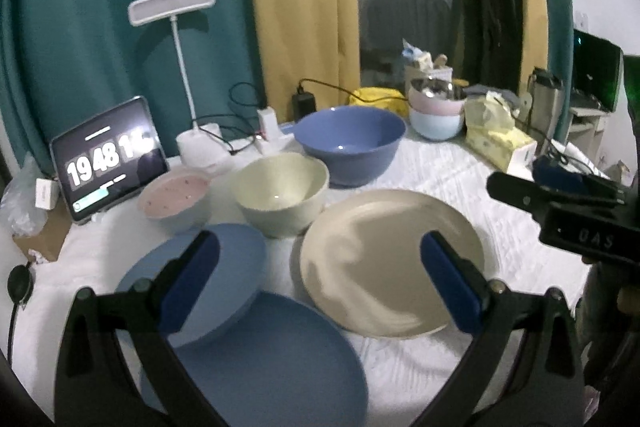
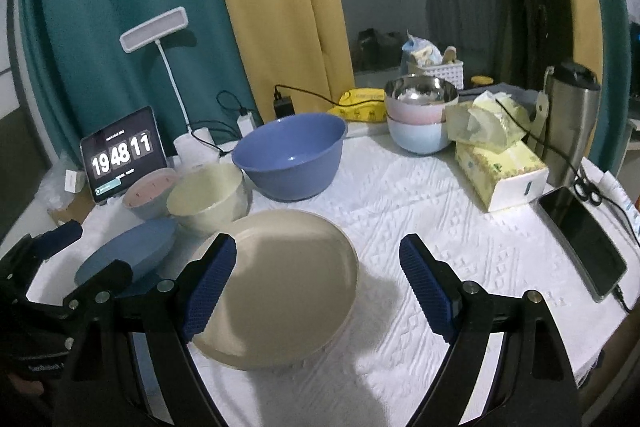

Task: Organize plates and bowls

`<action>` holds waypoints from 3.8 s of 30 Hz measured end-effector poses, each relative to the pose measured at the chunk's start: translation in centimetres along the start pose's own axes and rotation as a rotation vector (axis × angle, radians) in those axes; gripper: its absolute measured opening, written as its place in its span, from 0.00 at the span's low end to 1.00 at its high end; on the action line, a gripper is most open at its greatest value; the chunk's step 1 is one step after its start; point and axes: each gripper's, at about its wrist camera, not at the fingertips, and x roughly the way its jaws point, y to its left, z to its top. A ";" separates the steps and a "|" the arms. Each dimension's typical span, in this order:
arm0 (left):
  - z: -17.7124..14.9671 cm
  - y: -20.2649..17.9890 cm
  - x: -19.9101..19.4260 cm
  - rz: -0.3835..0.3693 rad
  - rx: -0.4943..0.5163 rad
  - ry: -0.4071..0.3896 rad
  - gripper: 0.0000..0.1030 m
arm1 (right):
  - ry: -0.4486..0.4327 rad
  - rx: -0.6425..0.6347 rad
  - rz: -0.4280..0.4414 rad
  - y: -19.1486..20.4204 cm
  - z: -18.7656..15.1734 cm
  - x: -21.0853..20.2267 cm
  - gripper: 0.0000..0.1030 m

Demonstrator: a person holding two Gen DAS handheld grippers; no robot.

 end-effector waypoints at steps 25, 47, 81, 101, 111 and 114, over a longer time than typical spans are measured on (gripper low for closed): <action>-2.5 -1.3 10.7 0.009 -0.045 0.358 0.67 | 0.199 0.019 0.043 -3.0 -2.0 8.0 0.54; -2.8 -2.1 11.0 0.030 0.038 0.384 0.51 | 0.300 -0.023 0.007 -3.4 -3.6 8.8 0.15; -1.8 -1.0 3.2 -0.097 -0.038 0.209 0.54 | 0.178 -0.019 -0.087 -0.9 -1.8 1.6 0.21; -1.9 6.1 -2.1 -0.016 -0.114 0.034 0.63 | 0.150 -0.132 0.018 7.7 -0.5 1.4 0.23; -3.0 11.5 -2.8 0.032 -0.210 0.041 0.63 | 0.152 -0.184 0.053 11.4 -0.2 1.9 0.23; -3.4 13.1 -3.0 0.061 -0.237 0.038 0.63 | 0.157 -0.197 0.065 12.4 -0.1 2.3 0.24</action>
